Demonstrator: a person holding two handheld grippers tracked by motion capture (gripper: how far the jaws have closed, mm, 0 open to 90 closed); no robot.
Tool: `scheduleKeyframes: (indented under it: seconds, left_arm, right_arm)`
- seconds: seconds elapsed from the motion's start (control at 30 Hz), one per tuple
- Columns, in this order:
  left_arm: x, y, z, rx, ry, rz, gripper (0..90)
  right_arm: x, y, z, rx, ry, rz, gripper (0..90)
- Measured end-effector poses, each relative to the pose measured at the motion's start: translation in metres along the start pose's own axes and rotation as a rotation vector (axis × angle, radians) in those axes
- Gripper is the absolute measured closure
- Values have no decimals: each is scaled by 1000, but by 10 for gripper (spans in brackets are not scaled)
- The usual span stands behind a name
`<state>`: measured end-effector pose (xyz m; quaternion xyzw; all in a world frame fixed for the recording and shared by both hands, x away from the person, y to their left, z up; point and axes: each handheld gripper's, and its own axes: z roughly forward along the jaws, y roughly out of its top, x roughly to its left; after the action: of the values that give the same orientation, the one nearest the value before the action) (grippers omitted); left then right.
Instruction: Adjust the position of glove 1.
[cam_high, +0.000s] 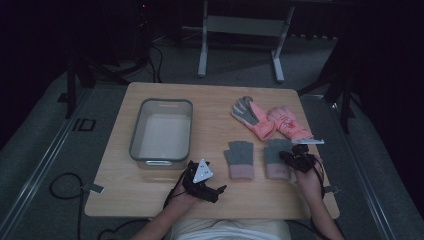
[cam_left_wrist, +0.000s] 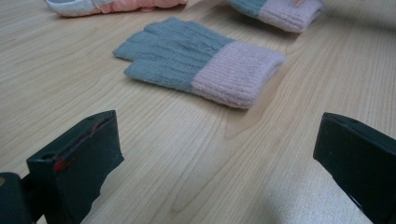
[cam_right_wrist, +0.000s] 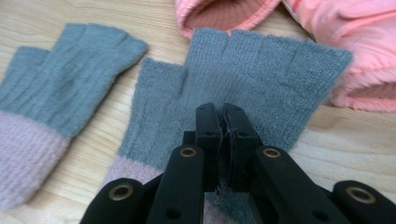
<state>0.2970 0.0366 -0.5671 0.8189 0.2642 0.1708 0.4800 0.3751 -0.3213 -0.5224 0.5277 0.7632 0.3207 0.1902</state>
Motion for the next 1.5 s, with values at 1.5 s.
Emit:
scheduleKeyframes:
  seconds: [1.5]
  left_arm:
    - [0,0,0,-3,6,2,3]
  right_arm:
    - [-17,-18,13,38,86,-140,590]
